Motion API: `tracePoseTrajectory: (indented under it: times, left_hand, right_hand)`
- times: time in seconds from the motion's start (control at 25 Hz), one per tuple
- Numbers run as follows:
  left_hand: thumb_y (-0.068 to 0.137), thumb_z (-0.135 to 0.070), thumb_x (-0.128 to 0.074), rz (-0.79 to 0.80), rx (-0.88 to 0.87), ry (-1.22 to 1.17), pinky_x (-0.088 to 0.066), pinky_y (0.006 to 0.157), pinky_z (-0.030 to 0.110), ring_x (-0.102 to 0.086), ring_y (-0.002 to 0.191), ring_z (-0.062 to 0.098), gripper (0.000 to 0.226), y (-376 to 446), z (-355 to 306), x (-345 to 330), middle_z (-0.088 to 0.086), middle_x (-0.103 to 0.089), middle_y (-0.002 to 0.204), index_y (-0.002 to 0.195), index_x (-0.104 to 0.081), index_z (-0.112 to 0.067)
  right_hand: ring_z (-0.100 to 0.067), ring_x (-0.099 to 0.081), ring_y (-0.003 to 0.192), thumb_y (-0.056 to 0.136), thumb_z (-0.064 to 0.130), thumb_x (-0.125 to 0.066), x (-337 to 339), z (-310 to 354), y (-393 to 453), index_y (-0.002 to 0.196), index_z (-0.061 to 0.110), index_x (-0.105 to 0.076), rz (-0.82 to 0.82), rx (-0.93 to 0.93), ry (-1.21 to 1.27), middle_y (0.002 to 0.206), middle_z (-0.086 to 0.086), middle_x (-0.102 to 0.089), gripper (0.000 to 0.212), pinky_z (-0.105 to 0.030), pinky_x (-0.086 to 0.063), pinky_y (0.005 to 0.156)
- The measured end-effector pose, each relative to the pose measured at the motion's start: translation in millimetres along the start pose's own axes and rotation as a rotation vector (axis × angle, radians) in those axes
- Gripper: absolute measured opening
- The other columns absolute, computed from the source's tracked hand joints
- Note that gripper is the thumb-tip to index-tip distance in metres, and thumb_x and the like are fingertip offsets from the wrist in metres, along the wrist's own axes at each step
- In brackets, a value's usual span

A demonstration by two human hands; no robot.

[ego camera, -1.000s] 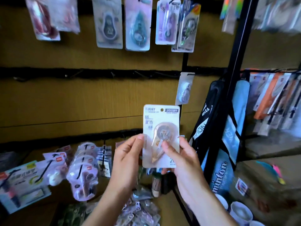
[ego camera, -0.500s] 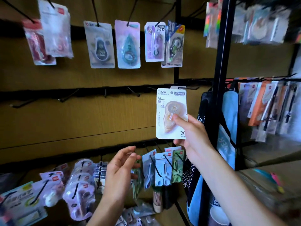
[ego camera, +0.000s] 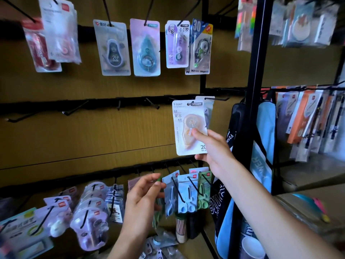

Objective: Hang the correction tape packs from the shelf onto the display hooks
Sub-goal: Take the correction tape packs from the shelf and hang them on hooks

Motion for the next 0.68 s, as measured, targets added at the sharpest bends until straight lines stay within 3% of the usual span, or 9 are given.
tracePoseTrajectory:
  times: [0.16, 0.4, 0.68]
  left_hand:
    - [0.094, -0.015, -0.056, 0.010, 0.027, 0.021, -0.047, 0.064, 0.031, -0.066, 0.078, 0.014, 0.017, 1, 9, 2, -0.002, -0.074, 0.087, 0.097, -0.070, -0.024]
    - [0.094, -0.018, -0.055, 0.005, 0.063, 0.044, -0.048, 0.072, 0.038, -0.065, 0.084, 0.020, 0.016, 6, 27, 13, 0.000, -0.074, 0.090, 0.095, -0.069, -0.026]
    - [0.095, -0.015, -0.054, -0.023, 0.082, 0.044, -0.050, 0.063, 0.030, -0.066, 0.082, 0.020, 0.016, 14, 31, 27, 0.002, -0.075, 0.089, 0.097, -0.069, -0.022]
  right_hand:
    - [-0.021, -0.063, 0.109, 0.082, 0.030, -0.078, -3, -9, 16, 0.101, 0.023, -0.073, 0.011, 0.011, -0.004, 0.109, 0.004, -0.073, 0.021, -0.026, -0.050, 0.049]
    - [-0.021, -0.063, 0.089, 0.084, 0.030, -0.076, -15, -17, 42, 0.089, 0.025, -0.069, -0.023, -0.001, -0.032, 0.110, -0.002, -0.072, 0.009, -0.026, -0.049, 0.049]
    - [-0.027, -0.069, 0.098, 0.082, 0.031, -0.078, -24, -27, 60, 0.089, 0.025, -0.065, -0.038, -0.047, -0.008, 0.111, -0.004, -0.071, 0.015, -0.029, -0.056, 0.057]
Point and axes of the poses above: each hand's wrist, its own y-axis towards the middle knuckle, its own x-axis out of the back of the hand, z = x × y, the point moved 8 cm from there along y, towards the middle knuckle
